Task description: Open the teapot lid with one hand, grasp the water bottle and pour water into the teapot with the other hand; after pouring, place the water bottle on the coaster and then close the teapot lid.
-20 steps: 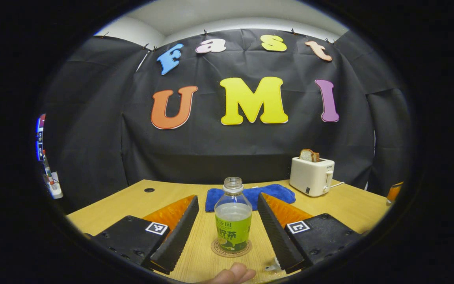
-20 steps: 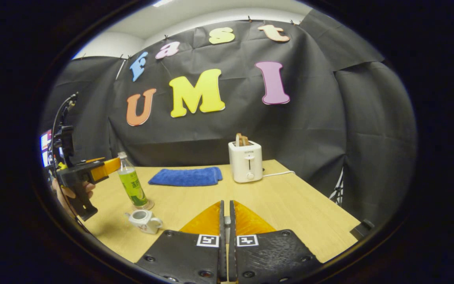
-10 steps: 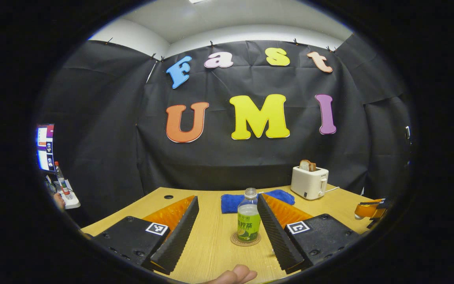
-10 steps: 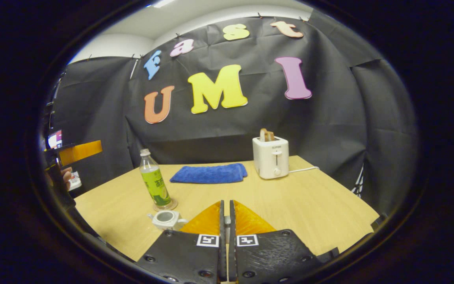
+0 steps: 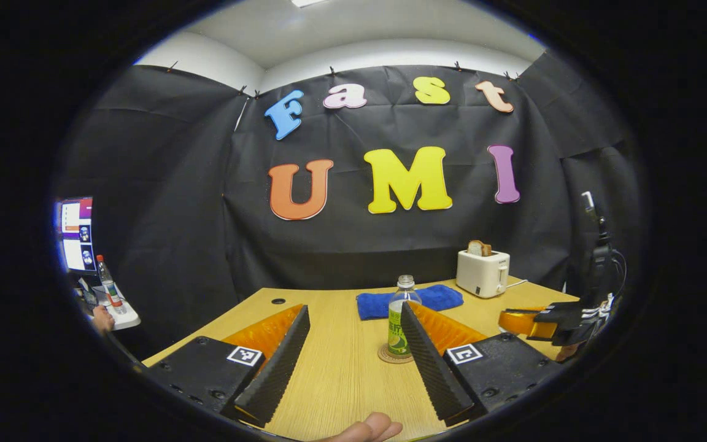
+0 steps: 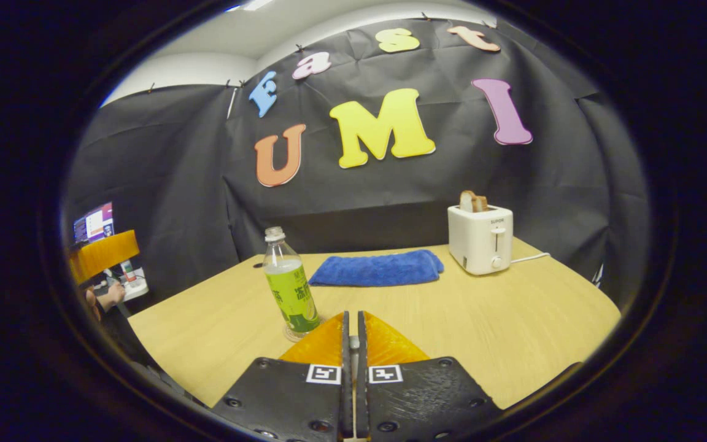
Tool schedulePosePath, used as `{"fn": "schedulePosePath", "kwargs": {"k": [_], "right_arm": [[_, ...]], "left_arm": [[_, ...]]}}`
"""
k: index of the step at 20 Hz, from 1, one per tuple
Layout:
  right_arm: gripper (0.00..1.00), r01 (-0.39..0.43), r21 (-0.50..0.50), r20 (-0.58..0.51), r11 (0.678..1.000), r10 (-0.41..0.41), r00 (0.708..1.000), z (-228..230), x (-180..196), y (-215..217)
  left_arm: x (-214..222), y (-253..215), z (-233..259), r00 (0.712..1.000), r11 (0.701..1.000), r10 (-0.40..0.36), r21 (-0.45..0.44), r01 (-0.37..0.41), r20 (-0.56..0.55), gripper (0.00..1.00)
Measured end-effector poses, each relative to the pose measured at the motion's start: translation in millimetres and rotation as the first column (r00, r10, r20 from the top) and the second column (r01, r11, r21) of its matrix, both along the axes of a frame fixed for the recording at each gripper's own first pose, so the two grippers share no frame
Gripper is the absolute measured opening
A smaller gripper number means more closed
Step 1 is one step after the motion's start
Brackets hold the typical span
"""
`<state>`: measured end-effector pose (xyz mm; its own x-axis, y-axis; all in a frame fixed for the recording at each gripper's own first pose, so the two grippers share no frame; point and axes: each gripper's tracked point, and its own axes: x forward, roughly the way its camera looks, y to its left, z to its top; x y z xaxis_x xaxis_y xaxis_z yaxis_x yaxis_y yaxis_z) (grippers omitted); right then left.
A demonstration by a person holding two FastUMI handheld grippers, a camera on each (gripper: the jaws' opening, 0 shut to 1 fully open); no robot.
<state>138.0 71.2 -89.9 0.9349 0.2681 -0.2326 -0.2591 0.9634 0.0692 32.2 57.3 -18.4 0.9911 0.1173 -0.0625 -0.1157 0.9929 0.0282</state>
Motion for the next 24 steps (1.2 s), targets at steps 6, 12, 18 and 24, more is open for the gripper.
{"fn": "schedulePosePath", "kwargs": {"k": [6, 12, 18, 24], "right_arm": [[0.02, -0.015, -0.01, -0.006, 1.0, 0.015, 1.0, -23, 12, 37], [0.04, 0.001, -0.003, -0.011, 1.0, -0.001, 1.0, -38, 22, 48], [0.03, 0.023, -0.026, -0.031, 0.999, -0.024, 0.999, -54, 27, 43], [0.22, 0.014, -0.036, 0.012, 0.999, -0.014, 1.0, -39, 21, 45]], "left_arm": [[-11, 22, 13, 1.0, 0.999, 0.015, -0.039, -0.015, 0.017, 0.93], [-11, 28, 9, 1.0, 0.999, 0.005, -0.051, -0.004, 0.004, 0.93], [-7, 31, 5, 1.0, 0.998, 0.003, -0.058, -0.003, -0.009, 0.93], [-8, 29, 3, 1.0, 0.998, -0.003, -0.056, 0.002, -0.022, 0.94]]}}
